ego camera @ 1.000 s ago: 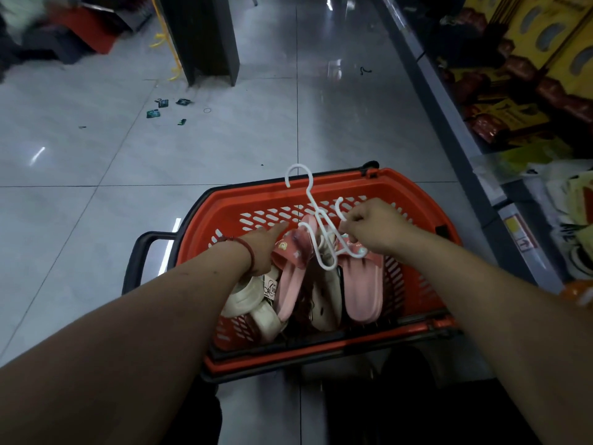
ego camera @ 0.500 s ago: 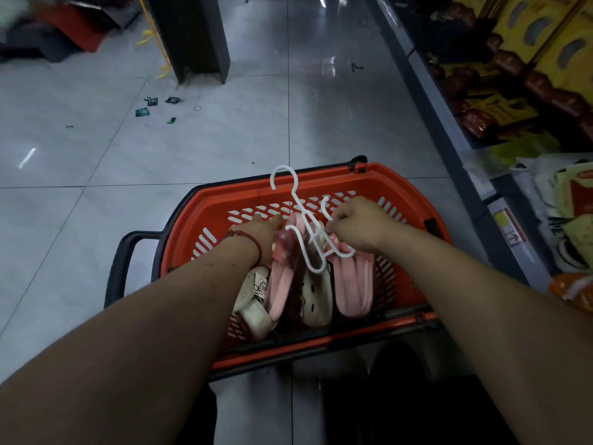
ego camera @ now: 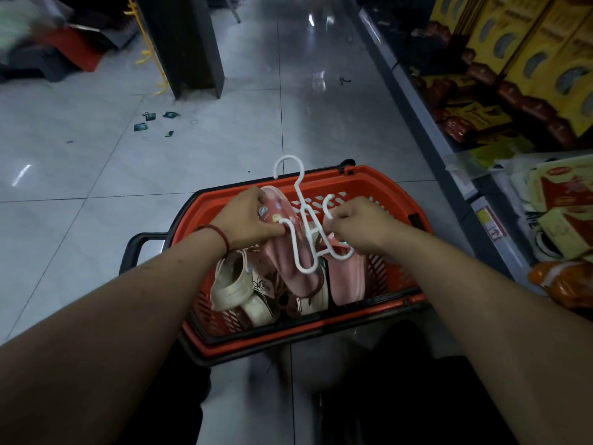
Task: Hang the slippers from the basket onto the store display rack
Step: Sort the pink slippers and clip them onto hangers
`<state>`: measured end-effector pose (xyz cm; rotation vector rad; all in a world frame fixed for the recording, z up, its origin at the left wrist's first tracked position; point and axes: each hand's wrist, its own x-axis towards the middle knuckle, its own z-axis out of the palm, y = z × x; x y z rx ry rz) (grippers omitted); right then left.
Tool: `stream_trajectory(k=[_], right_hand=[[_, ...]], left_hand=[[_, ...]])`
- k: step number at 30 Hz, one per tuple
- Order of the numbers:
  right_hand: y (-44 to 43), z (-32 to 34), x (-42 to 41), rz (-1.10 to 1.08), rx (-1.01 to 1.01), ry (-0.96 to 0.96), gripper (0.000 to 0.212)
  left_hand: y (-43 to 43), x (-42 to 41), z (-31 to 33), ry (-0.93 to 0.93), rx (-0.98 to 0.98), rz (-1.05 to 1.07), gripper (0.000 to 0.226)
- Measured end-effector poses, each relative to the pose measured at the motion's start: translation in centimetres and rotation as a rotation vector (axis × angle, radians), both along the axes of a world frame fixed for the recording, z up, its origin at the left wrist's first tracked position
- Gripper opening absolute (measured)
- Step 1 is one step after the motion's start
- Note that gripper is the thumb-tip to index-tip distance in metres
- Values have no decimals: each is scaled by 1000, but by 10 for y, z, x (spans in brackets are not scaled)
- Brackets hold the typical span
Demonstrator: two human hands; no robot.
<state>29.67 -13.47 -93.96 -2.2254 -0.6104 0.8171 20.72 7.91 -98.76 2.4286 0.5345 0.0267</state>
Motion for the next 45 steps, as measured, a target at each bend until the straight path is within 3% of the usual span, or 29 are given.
stream_trajectory(k=[11, 17, 23, 28, 33, 37, 40, 45], right_hand=[[-6, 3, 6, -1, 62, 228, 25], [-2, -5, 17, 70, -28, 169, 30], [16, -20, 23, -132, 168, 83, 27], [16, -20, 31, -151, 198, -136, 35], [11, -19, 25, -118, 198, -188, 32], [11, -19, 22, -116, 249, -223, 31], [13, -21, 21, -138, 307, -152, 30], [18, -23, 19, -140, 353, 5, 32]], left_hand=[[11, -16, 40, -36, 51, -29, 66], [22, -12, 41, -47, 91, 16, 56], [4, -2, 43, -48, 133, -173, 62], [-9, 6, 43, -15, 208, -248, 73], [-18, 5, 36, -15, 154, -317, 84], [-26, 5, 27, 77, 359, -330, 99], [-34, 6, 22, 60, 496, -261, 89], [-36, 6, 33, -10, 557, -174, 54]])
